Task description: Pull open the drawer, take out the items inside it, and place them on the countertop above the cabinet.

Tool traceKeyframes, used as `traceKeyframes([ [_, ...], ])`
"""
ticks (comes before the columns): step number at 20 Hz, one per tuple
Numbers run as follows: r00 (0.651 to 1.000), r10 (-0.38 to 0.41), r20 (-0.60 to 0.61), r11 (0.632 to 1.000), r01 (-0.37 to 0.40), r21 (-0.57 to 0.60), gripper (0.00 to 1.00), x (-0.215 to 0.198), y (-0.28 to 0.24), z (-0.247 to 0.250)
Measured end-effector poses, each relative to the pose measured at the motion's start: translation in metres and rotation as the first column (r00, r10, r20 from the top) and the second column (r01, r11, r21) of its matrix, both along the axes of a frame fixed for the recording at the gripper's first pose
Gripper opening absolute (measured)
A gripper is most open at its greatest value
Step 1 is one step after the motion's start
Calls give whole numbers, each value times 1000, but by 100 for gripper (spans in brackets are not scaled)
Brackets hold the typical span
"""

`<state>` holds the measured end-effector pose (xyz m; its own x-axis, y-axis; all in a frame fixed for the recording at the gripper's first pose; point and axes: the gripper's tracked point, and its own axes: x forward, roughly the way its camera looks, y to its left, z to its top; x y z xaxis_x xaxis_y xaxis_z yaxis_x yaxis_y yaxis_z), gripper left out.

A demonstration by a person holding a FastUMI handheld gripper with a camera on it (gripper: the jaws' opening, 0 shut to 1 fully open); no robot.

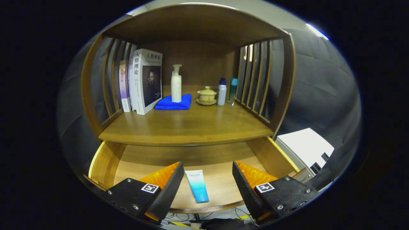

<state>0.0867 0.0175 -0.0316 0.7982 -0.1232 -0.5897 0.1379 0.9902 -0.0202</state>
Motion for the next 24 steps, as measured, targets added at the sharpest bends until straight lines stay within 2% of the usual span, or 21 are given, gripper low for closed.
traceKeyframes([
  [2, 997, -15, -81, 1000, 16, 13, 94, 4, -1, -18],
  [5, 973, -5, -231, 1000, 8, 13, 94, 5, 1, -53],
  [7, 960, 3, -280, 999, 8, 38, 94, 11, 7, -68],
  [10, 930, 13, -367, 996, 21, 87, 95, 12, 16, -92],
  [13, 889, -5, -457, 996, 46, 79, 95, 5, 16, -112],
  [19, 838, -5, -546, 997, 49, 65, 95, -3, 17, -128],
  [22, 790, 7, -613, 997, 39, 63, 94, -15, 23, -135],
  [23, 796, 5, -606, 997, 46, 68, 92, -10, 23, -139],
  [24, 784, 6, -620, 995, 54, 78, 91, -13, 24, -140],
])
